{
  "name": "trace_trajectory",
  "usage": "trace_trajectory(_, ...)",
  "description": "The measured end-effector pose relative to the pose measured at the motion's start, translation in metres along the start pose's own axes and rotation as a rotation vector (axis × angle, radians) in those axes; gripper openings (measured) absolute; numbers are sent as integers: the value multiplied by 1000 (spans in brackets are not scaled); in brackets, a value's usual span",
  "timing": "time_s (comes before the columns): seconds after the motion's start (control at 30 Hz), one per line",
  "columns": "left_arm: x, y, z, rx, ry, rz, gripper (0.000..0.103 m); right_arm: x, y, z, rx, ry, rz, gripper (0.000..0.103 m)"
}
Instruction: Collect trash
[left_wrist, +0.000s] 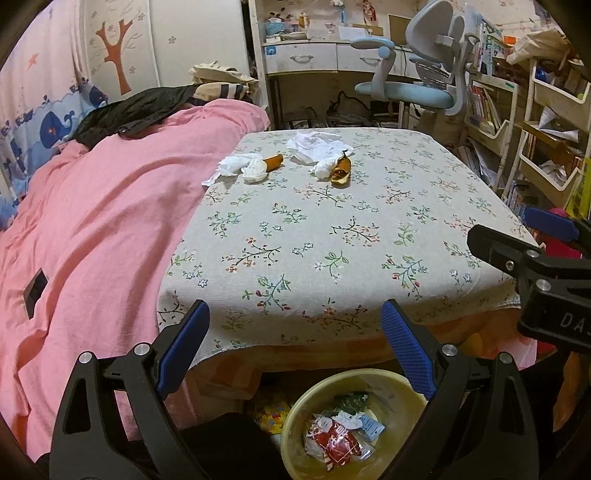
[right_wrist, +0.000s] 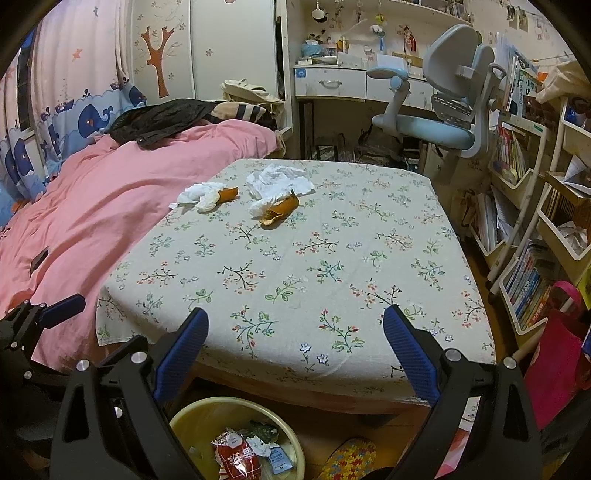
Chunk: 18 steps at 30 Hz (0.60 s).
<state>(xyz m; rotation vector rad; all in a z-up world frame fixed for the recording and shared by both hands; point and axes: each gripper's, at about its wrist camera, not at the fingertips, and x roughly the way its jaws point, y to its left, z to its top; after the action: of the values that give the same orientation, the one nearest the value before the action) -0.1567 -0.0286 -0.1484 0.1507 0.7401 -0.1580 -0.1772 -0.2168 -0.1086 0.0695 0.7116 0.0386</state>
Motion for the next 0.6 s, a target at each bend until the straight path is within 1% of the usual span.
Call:
trace_trajectory(0.4,1,8,13,-28,-9,17,90,6,4,3,1,17,0,93)
trace_trajectory(0.5,2,9,18,-21,-8,38,90,8,3,6,3,16,-2,93)
trace_trajectory(0.53,3,8,19,3,-11,68,90,8,1,8,4,9,-10,93)
trace_trajectory(0.6,2,7,22,30,-21,85,90,6,-5,12,28,-8,-20,94)
